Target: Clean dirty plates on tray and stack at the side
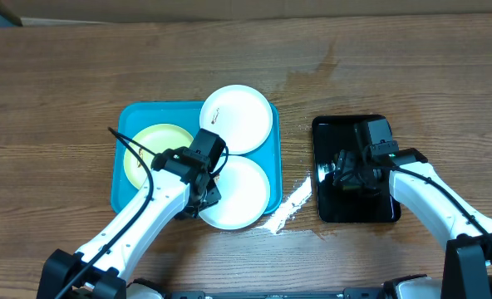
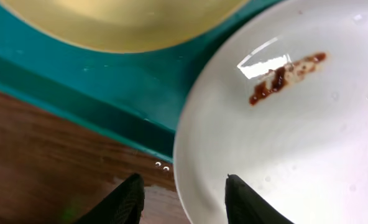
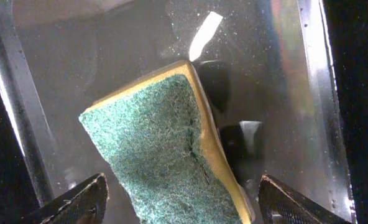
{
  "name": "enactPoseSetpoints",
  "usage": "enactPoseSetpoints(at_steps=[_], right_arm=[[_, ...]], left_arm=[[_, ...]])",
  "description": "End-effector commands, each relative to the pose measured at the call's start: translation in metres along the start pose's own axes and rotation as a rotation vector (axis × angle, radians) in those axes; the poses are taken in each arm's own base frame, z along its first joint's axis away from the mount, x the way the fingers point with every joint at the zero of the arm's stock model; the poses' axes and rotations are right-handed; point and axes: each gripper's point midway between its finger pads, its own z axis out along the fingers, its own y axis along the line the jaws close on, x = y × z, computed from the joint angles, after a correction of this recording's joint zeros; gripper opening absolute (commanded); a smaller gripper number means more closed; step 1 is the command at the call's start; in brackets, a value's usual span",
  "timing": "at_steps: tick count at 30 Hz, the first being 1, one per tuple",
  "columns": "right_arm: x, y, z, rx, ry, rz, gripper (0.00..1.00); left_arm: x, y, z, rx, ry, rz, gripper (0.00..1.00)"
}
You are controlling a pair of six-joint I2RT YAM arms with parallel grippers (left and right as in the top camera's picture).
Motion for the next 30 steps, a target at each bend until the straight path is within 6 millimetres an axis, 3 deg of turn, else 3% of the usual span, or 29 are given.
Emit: enactPoseSetpoints(at_steps=[1,8,18,20,22,27,30], right_arm=[[-0.002,0.0,-0.001,-0.002,-0.011,0.005,0.73],[-0.002,0.0,-0.001,-0.002,-0.01,0.005,0.72],[-0.002,0.009,0.01,-0.053,-0.025,-0.056,0.71],[0.002,0.007,0.013,-0.046,-0.008,-0.056,0.67],[0.007,0.005,0.016,-0.037,0.014,-0.057,0.56],[0.012,0.002,0.016,-0.026,0.038,-0.058,0.53],[0.021,-0.002,0.015,-0.011,0.073,-0.055,0.56]], left_arm=[[0.012,0.002,0.012,0.013,0.043,0.091,0.45],[0.021,0.01,0.031,0.006,0.051,0.092,0.46],[0.019,0.004,0.033,0.035,0.041,0.128,0.45],[0.019,0.002,0.033,0.043,0.038,0.126,0.45],[0.018,0.001,0.032,0.047,0.037,0.126,0.45],[0.018,0.001,0.032,0.047,0.037,0.137,0.47],[0.016,-0.001,0.032,0.057,0.028,0.163,0.5]])
